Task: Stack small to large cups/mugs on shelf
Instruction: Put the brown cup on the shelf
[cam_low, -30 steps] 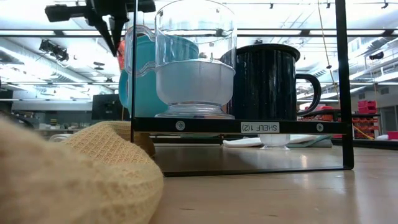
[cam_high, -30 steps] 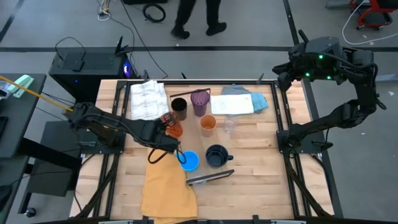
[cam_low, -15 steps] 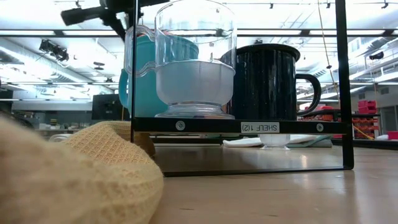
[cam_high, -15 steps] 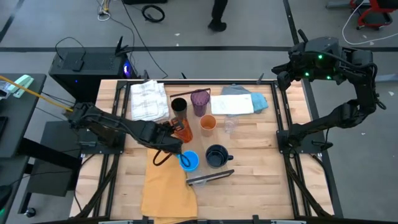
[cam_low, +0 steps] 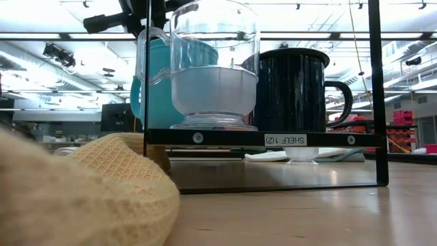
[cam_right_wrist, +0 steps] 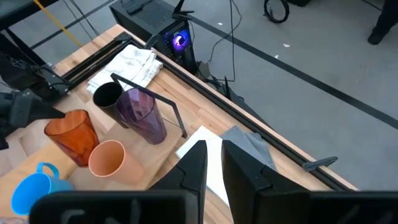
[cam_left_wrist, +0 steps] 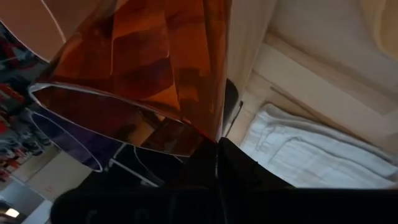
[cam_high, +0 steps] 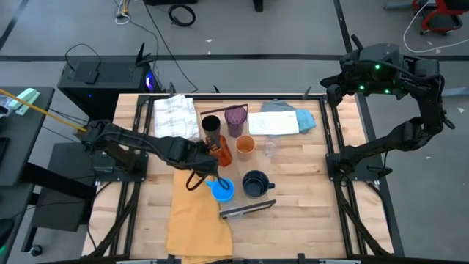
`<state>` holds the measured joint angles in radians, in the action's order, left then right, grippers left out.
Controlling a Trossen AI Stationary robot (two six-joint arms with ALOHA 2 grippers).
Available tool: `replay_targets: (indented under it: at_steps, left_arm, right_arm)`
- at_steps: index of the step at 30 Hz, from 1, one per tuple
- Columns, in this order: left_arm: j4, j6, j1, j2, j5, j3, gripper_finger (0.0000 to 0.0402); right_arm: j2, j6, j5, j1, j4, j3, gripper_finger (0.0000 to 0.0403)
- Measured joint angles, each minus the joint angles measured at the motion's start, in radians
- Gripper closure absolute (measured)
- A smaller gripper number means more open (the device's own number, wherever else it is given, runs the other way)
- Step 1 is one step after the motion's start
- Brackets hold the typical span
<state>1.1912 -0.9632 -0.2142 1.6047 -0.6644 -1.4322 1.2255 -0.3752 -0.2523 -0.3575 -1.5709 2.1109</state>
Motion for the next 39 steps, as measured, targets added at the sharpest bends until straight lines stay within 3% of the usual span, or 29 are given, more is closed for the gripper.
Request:
replay_targets:
  at_steps: [39]
  left_arm:
    - [-0.012, -0.013, 0.033, 0.089, 0.091, 0.0, 0.0393]
  right_arm:
    - [0.011, -0.015, 0.0, 0.001, 0.0, 0.0, 0.0349]
